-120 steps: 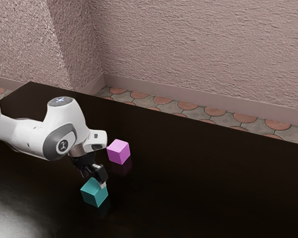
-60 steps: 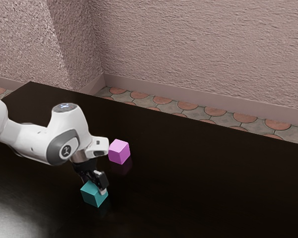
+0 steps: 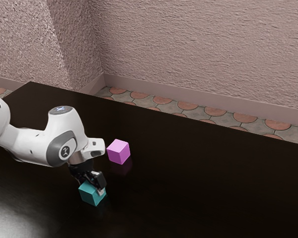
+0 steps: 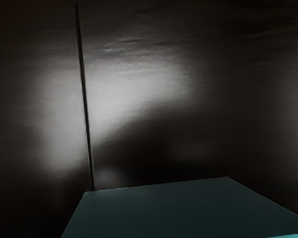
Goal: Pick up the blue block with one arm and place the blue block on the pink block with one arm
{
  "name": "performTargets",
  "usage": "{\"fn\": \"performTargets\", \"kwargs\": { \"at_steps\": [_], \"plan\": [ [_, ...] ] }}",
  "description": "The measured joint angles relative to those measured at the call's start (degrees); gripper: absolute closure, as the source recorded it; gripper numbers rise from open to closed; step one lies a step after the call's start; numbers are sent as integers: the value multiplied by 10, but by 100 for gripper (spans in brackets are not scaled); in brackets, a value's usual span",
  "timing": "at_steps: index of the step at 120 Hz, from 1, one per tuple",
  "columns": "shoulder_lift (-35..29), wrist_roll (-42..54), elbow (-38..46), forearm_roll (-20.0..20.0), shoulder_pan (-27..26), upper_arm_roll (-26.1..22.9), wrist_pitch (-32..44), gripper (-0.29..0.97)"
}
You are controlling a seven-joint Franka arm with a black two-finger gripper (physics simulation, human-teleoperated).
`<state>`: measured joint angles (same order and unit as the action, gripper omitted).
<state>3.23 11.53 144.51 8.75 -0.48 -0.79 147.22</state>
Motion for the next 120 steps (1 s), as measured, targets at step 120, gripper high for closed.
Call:
{"fn": "performTargets", "kwargs": {
  "at_steps": [120],
  "plan": [
    [175, -21, -426, -77, -1, 50, -302, 30]
  ]
}}
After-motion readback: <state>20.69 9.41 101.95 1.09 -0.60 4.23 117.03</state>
